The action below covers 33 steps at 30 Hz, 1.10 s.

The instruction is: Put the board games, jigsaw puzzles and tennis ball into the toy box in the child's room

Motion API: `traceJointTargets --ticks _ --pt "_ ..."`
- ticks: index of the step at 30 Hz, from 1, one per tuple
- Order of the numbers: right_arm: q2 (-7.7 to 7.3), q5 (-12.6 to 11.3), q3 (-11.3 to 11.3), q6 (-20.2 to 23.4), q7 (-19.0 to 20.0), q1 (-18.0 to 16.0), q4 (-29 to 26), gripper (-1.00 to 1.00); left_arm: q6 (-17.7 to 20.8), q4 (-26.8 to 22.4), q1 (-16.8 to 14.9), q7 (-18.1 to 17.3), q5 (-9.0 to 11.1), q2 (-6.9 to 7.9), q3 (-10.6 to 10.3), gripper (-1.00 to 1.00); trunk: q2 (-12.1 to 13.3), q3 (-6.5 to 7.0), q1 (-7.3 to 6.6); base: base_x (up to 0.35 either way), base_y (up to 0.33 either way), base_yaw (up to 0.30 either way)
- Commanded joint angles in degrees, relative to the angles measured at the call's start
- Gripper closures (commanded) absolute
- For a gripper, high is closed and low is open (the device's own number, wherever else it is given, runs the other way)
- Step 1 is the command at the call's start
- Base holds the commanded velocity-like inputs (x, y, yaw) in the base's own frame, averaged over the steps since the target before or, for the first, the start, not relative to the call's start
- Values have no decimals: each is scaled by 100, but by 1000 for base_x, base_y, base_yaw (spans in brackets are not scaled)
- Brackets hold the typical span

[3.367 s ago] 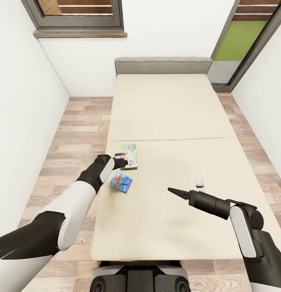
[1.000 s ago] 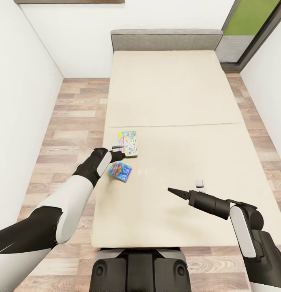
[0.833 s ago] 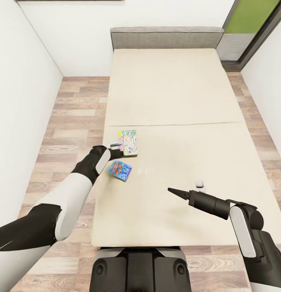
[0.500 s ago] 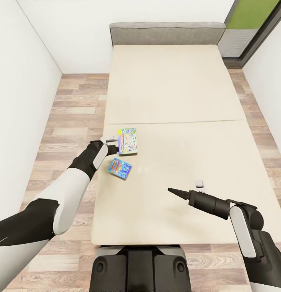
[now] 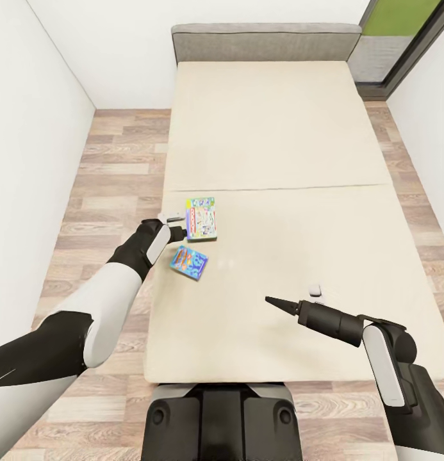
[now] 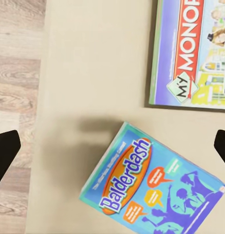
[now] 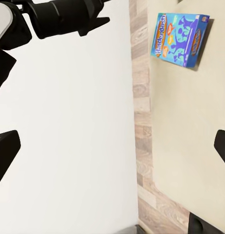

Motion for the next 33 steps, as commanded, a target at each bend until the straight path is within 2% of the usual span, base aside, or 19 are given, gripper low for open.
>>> traceJointTargets --ticks 1,26,33 --pt "0 23 -6 21 35 -3 -1 -100 10 -6 -3 47 60 4 -22 -100 -9 -16 3 0 0 0" --pt "0 23 -6 21 35 -3 -1 -100 18 -7 -24 -7 79 -18 -15 -100 -9 -252 3 0 0 0" --pt "0 23 -6 21 35 -3 -1 -100 73 -6 -132 -81 92 -6 -15 -100 -9 -319 3 0 0 0"
